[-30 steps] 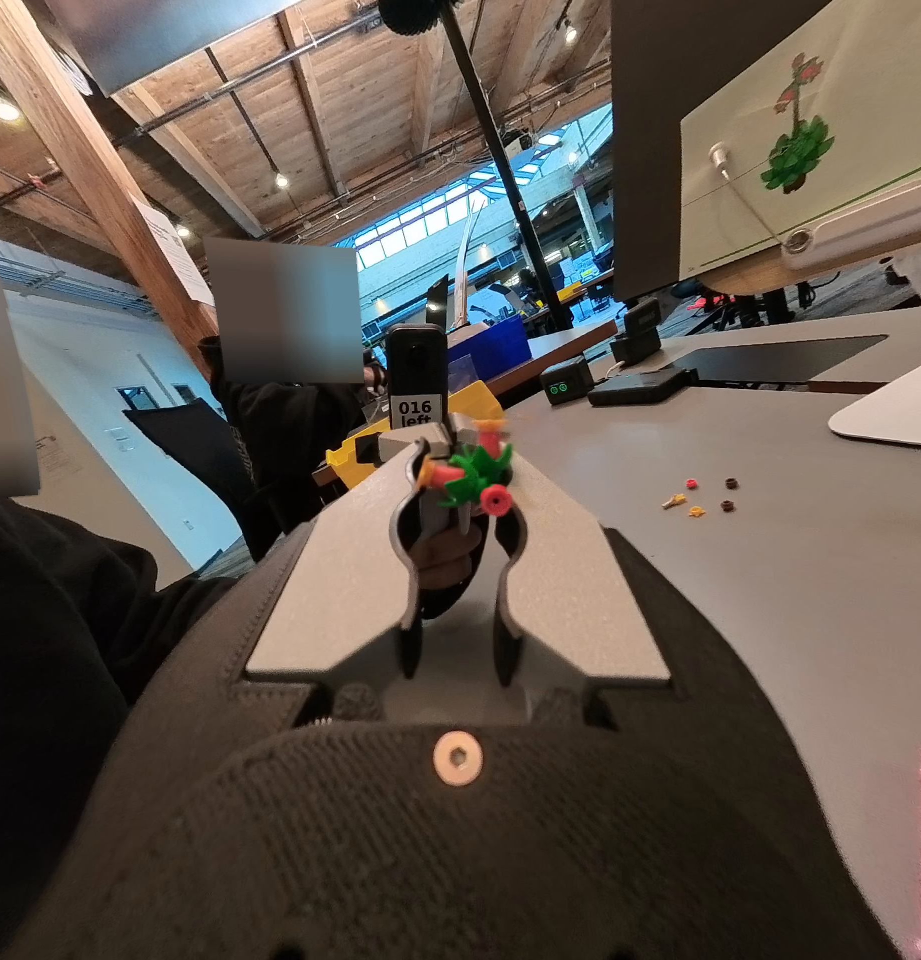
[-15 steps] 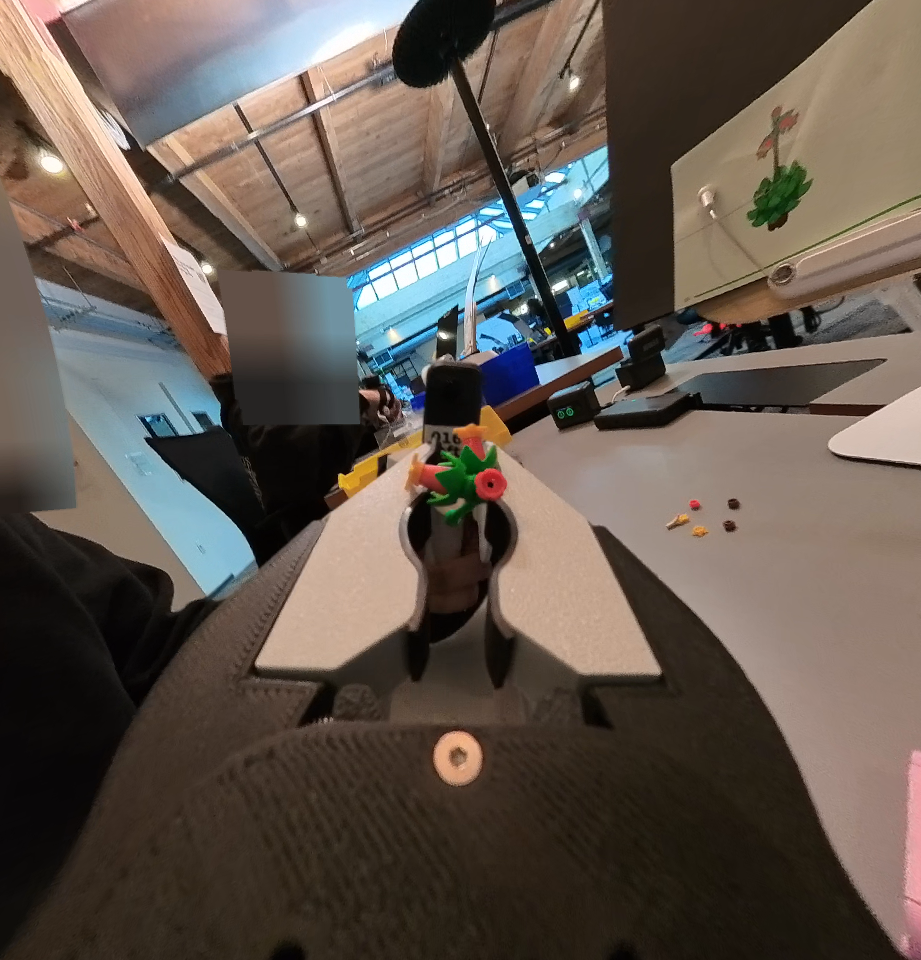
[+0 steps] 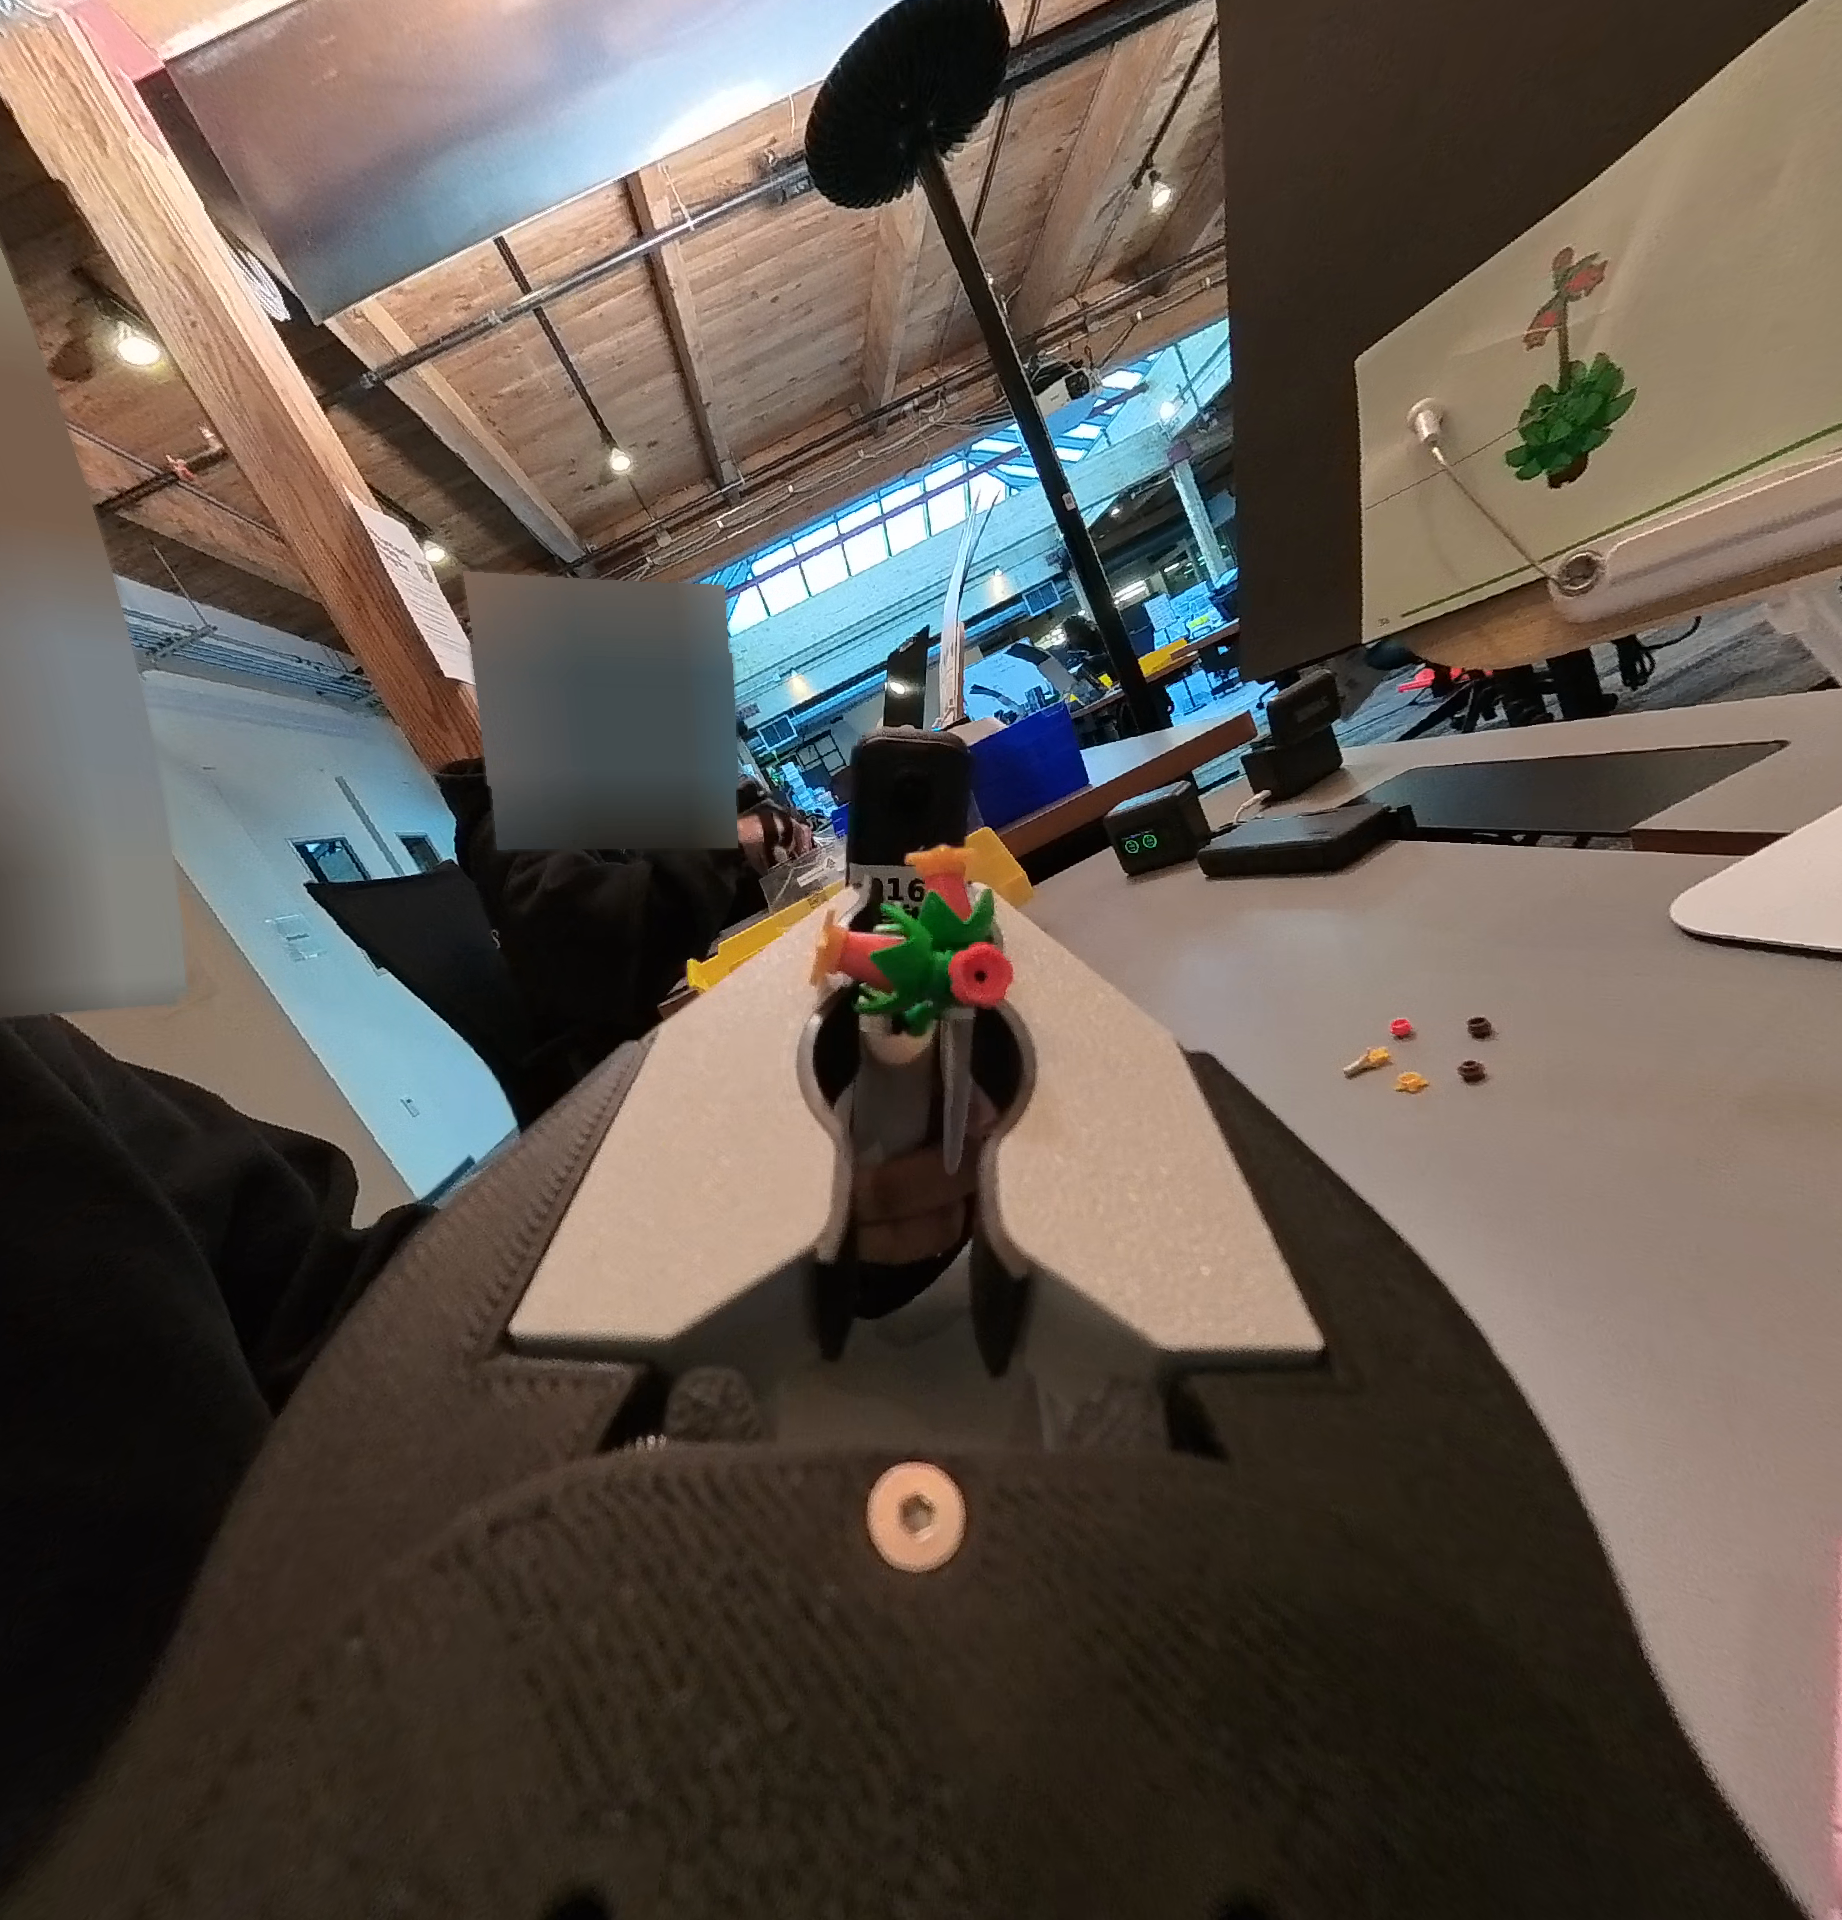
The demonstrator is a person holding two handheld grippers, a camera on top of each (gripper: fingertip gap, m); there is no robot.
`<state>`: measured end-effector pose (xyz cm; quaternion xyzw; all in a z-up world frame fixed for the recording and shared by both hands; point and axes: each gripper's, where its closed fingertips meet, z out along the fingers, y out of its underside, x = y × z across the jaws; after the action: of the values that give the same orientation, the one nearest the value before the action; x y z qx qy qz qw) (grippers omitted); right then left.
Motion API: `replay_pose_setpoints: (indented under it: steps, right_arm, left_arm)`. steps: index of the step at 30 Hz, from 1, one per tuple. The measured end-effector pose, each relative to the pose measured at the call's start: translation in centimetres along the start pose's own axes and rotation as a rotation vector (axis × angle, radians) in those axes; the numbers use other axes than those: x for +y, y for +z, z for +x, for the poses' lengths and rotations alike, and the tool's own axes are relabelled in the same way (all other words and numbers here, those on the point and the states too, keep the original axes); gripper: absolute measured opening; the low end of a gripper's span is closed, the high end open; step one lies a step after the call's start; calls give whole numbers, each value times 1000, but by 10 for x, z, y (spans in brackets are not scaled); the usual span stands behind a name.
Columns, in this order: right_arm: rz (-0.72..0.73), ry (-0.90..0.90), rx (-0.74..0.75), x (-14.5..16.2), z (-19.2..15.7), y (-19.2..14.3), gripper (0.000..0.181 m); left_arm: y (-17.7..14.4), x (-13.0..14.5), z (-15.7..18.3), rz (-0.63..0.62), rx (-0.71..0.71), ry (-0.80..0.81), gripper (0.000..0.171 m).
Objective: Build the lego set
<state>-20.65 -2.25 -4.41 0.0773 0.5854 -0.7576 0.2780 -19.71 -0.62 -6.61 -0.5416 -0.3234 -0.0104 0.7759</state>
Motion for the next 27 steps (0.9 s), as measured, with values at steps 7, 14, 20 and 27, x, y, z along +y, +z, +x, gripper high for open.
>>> replay_pose_setpoints:
  steps: [7,14,20,27]
  right_arm:
    - [-37,-3,-2,6,0,2,28]
    - [-110,-88,19,19,0,6,23]
    - [-107,-102,20,18,-1,6,16]
    - [-131,-111,34,23,0,7,20]
  left_arm:
    - [-6,-12,2,71,23,-25,3]
    - [-24,-35,4,203,62,-64,2]
    - [-22,-31,3,192,70,-87,1]
    - [-14,-23,4,150,76,-85,0]
